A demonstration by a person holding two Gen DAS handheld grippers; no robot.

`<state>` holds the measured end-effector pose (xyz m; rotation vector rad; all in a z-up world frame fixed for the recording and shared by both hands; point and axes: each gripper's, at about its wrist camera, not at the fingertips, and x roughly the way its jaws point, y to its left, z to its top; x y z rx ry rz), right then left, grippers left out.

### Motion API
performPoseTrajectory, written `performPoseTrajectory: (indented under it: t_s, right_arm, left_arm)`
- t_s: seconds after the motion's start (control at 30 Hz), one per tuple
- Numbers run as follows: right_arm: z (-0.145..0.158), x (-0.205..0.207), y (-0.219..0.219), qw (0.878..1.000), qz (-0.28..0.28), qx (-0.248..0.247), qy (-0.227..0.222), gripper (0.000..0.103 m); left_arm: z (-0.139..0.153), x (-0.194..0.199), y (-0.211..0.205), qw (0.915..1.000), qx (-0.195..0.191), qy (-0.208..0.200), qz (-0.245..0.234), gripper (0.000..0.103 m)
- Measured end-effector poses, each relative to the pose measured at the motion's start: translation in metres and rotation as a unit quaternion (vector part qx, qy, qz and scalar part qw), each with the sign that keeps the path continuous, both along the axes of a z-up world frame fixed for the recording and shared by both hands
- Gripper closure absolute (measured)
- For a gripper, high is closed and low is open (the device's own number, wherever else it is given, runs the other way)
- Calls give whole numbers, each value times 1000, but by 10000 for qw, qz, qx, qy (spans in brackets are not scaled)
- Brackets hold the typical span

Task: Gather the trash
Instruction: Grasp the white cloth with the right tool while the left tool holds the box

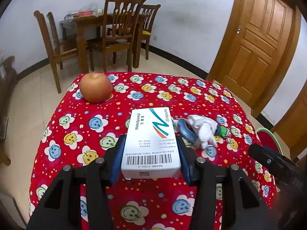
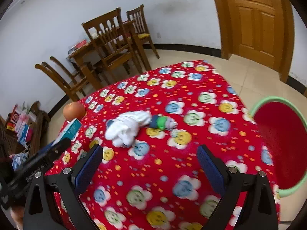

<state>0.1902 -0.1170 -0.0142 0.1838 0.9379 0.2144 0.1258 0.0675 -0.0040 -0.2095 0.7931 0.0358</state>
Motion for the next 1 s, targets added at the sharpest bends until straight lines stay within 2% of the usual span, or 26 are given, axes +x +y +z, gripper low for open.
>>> performPoseTrajectory:
  t_s: [0.2, 0.27, 0.33, 0.43, 0.47, 0.53, 0.6, 0.83, 1.0]
  right_arm:
    - [-21, 29, 27, 9996, 149, -36, 244, 6]
    - [-28, 36, 32, 9993, 176, -4, 330, 13]
    - [-37, 44, 37, 9986, 225, 38, 477, 32]
    - [-50, 53, 37, 9963, 202, 288, 785, 46]
    - [-52, 53, 37, 9959, 208, 339, 808, 52]
    - [-55, 52, 37, 9958, 225, 397, 790, 70]
    - [-53, 49, 36, 9961, 269, 430, 728, 79]
    - [-27, 30, 29, 9984, 367, 400, 163, 90]
    - [-6, 12, 18, 9978, 449, 469, -137, 90]
  left_arm:
    - [-10, 5, 10, 9999, -54, 85, 129, 53]
    - [-13, 7, 11, 9998, -56, 102, 140, 53]
    - [-15, 8, 12, 9998, -72, 119, 141, 53]
    - [-17, 10, 13, 9998, -108, 136, 128, 53]
    - [-18, 10, 13, 9998, -115, 139, 123, 53]
    - [-18, 11, 13, 9998, -117, 137, 98, 53]
    - [-18, 11, 11, 9998, -106, 141, 71, 53]
    - [-14, 7, 2, 9999, -84, 110, -8, 53]
    - [-7, 2, -6, 9999, -61, 48, -77, 53]
